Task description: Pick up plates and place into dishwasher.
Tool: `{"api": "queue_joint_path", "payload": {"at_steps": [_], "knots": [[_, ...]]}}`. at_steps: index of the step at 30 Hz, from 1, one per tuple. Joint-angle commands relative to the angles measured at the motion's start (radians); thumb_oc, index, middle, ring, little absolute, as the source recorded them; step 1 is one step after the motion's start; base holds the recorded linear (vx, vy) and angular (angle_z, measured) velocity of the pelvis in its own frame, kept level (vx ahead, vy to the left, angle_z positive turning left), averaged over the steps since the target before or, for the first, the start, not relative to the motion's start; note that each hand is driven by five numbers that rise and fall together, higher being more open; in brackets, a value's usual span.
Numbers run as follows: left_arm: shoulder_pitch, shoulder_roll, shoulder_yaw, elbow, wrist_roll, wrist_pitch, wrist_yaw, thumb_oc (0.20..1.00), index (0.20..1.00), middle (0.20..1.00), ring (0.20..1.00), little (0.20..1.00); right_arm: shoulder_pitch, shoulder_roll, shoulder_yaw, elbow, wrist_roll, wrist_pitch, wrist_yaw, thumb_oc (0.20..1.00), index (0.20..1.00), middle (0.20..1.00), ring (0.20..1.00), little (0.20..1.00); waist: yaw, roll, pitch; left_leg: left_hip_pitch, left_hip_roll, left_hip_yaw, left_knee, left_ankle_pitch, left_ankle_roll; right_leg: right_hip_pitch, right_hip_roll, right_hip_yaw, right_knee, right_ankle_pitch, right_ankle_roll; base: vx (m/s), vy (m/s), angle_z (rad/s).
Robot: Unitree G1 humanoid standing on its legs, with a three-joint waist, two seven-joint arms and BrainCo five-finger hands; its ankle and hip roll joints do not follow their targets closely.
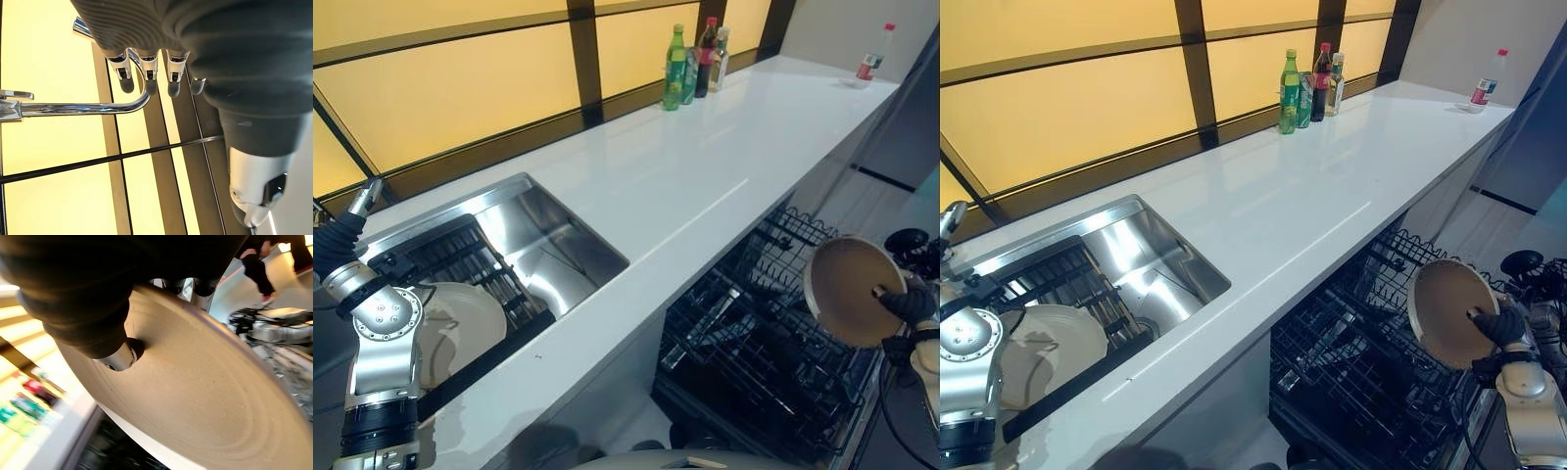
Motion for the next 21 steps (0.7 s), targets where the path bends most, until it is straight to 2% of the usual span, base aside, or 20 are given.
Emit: {"api": "queue_joint_path", "payload": {"at_steps": [1,5,14,21], "knots": [[-0.009,0.064,0.053,0.033,0.045,-0.057,-0.003,1.0,1.0,1.0,1.0,1.0,-0.056,-0.007,0.021,-0.01,-0.059,-0.034,0.055,0.2,0.2,0.2,0.2,0.2,0.0,-0.051,-0.012,-0.061,-0.034,-0.061,0.015,0.064,0.066,0.073,0.024,-0.039,0.01,-0.064,-0.029,0.03,-0.046,0.02],[-0.014,0.065,0.051,0.032,0.043,-0.05,-0.011,1.0,1.0,1.0,1.0,1.0,-0.064,-0.028,0.049,0.01,-0.081,-0.04,0.125,0.2,0.2,0.2,0.2,0.2,0.007,-0.051,-0.01,-0.07,-0.027,-0.07,0.019,0.071,0.058,0.072,0.027,-0.05,0.012,-0.068,-0.034,0.01,-0.036,0.06],[-0.013,0.058,0.05,0.025,0.051,-0.049,-0.033,1.0,1.0,1.0,1.0,1.0,-0.076,-0.073,0.157,0.037,-0.193,-0.108,0.339,0.2,0.2,0.2,0.2,0.2,0.027,-0.057,-0.011,-0.081,-0.017,-0.086,0.031,0.08,0.046,0.079,0.03,-0.067,0.014,-0.077,-0.041,0.02,-0.025,0.08],[-0.009,0.062,0.051,0.033,0.049,-0.055,-0.036,1.0,1.0,1.0,1.0,1.0,-0.076,-0.082,0.229,0.032,-0.267,-0.138,0.411,0.2,0.2,0.2,0.2,0.2,0.028,-0.054,-0.009,-0.082,-0.012,-0.086,0.036,0.084,0.042,0.083,0.031,-0.072,0.019,-0.082,-0.045,0.02,-0.002,0.01]]}}
